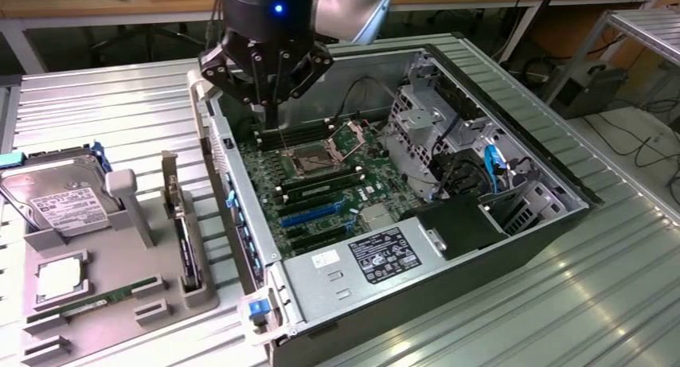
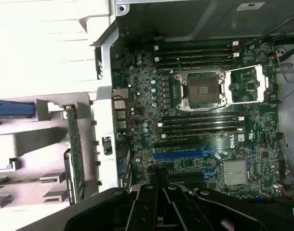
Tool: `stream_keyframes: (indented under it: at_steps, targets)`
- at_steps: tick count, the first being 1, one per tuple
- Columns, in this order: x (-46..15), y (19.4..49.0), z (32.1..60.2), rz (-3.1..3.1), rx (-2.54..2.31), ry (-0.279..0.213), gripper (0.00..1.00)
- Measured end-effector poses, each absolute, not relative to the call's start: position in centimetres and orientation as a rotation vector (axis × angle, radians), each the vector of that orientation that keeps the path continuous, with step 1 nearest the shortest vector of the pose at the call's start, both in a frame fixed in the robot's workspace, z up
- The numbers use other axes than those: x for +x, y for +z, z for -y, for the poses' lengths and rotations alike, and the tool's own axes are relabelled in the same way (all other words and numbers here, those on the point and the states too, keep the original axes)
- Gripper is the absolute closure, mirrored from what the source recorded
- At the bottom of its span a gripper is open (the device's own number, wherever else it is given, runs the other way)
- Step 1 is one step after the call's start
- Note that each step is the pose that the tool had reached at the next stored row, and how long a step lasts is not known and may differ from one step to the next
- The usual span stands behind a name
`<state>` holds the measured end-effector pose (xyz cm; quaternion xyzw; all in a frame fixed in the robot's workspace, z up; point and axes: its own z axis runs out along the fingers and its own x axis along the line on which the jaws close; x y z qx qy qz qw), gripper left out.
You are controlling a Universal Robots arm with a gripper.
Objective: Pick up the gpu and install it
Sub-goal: 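Reach for the gpu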
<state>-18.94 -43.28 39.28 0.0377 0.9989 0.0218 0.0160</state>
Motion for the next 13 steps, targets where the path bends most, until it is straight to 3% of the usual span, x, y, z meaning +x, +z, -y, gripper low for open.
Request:
stream_keyframes:
  at_steps: [13]
  targets:
    - [-26.6, 37.4, 44.5, -3.107, 0.117, 0.067, 0.89]
